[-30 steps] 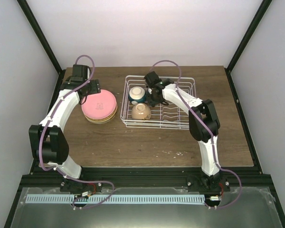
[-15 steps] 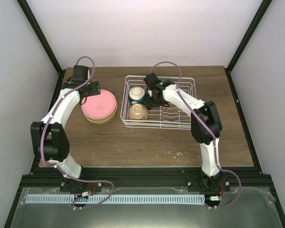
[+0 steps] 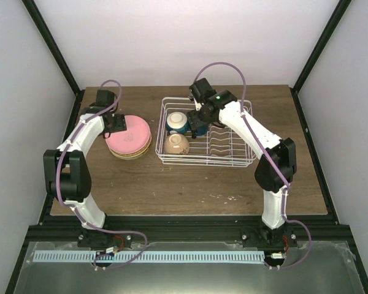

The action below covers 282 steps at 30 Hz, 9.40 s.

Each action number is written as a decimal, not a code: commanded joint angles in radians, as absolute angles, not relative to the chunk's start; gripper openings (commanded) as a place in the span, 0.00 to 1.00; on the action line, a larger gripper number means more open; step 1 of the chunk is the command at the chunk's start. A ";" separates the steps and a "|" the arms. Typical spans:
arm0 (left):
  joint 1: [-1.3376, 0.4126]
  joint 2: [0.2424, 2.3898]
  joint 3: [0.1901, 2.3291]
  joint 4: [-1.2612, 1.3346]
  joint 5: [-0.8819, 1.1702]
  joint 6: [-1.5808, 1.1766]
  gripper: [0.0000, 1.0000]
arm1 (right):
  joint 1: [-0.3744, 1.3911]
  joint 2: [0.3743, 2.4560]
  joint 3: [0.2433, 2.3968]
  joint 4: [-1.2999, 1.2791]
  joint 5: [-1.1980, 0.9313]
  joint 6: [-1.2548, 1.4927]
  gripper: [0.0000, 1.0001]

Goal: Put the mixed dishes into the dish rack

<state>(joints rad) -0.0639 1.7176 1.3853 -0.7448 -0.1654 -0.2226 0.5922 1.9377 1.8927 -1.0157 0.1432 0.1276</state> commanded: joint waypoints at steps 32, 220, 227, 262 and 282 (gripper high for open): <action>0.088 1.881 1.366 -0.700 -0.038 -0.284 0.17 | 0.595 1.954 1.984 -0.995 0.167 0.111 0.67; 0.043 1.675 1.381 -0.806 0.125 -0.277 0.61 | 0.355 1.416 1.348 -0.181 -0.277 -0.760 1.00; 0.043 1.720 1.353 -0.822 0.096 -0.264 0.62 | 0.356 1.432 1.405 -0.076 -0.286 -0.492 1.00; 0.043 1.897 1.333 -0.718 0.013 -0.255 0.61 | 0.354 1.528 1.535 -0.213 -0.274 -0.380 1.00; 0.034 1.922 1.318 -0.704 0.040 -0.267 0.11 | 0.357 1.553 1.549 -0.228 -0.263 -0.400 1.00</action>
<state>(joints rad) 0.0448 1.9022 1.3346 -0.6788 0.0345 -0.2707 0.3496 1.5421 1.5074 -0.2115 -0.2680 -0.3878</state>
